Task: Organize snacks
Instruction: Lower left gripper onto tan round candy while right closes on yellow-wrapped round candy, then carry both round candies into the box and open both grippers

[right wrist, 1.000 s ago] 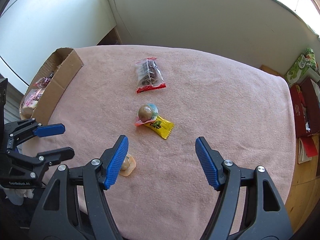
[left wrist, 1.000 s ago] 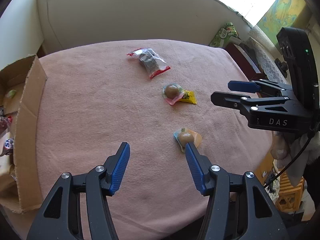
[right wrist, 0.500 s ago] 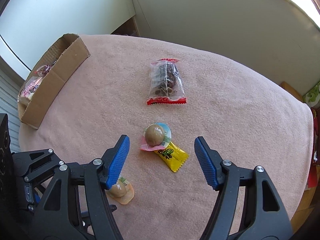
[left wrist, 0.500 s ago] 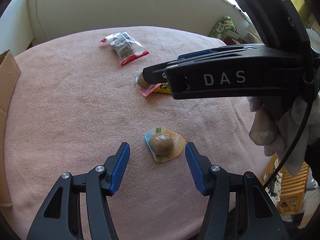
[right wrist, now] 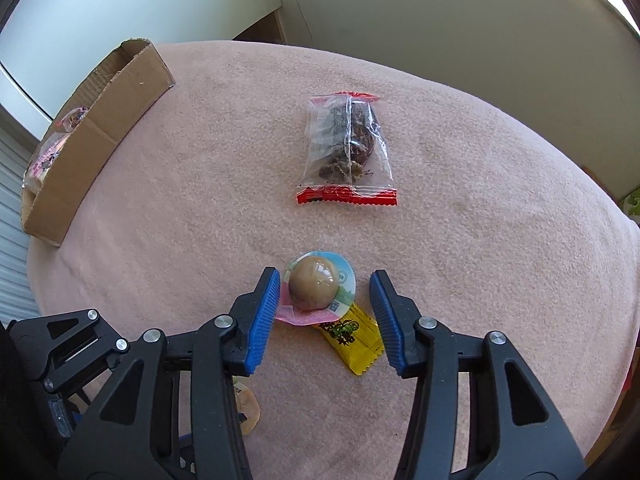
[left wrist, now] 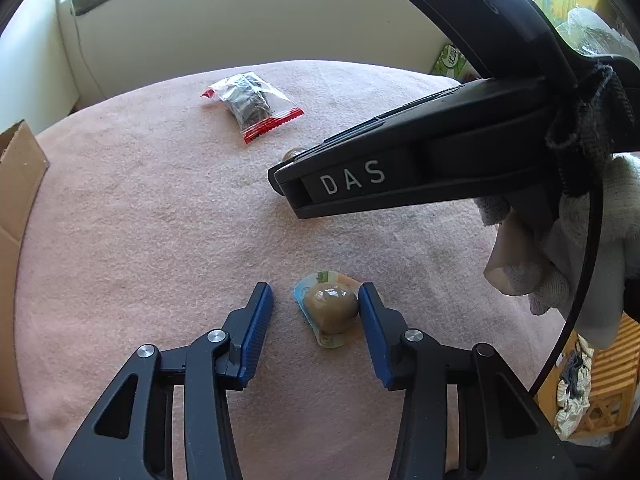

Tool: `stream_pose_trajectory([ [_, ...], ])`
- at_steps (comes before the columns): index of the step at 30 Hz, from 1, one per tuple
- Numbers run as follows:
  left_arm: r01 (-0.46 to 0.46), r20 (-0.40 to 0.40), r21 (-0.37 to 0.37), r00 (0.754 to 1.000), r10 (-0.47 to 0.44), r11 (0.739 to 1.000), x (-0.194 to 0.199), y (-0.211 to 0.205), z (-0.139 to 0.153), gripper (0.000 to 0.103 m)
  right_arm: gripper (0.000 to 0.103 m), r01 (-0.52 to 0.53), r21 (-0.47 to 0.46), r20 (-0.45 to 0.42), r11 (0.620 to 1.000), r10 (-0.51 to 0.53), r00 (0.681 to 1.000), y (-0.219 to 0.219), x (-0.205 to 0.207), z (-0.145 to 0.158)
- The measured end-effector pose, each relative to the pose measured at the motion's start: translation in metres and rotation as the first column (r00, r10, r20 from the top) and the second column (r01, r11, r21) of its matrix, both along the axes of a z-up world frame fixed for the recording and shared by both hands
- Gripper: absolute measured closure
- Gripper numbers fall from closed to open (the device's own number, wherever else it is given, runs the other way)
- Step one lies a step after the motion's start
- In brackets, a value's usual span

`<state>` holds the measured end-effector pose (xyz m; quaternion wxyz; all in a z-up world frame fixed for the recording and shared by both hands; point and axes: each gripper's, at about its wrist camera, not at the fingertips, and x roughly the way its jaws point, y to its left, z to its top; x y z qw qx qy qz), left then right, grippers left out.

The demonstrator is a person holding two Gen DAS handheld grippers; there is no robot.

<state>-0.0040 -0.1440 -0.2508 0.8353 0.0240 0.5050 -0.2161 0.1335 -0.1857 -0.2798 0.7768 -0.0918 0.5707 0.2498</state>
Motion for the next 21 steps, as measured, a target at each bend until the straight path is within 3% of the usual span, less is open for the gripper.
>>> stream_pose_trajectory([
  [2,0.007,0.013,0.011,1.000,-0.007,1.000,-0.002,-0.002,0.000,0.070,0.065,-0.006,0.000,-0.003,1.000,0.006,1.000,0.002,0.001,-0.002],
  [4,0.015,0.019,0.013,1.000,-0.015,1.000,-0.003,-0.002,0.000,0.072,0.068,-0.006,-0.005,0.001,1.000,0.006,1.000,0.003,0.001,-0.002],
  [13,-0.012,-0.015,-0.026,1.000,0.011,1.000,-0.009,0.010,0.003,0.073,0.075,0.015,0.037,0.004,0.999,-0.015,1.000,-0.004,0.003,0.003],
  [21,-0.075,-0.047,-0.060,0.996,0.072,0.995,0.015,0.034,0.006,0.073,0.076,0.031,0.058,0.013,0.998,-0.032,0.999,-0.007,0.000,0.010],
])
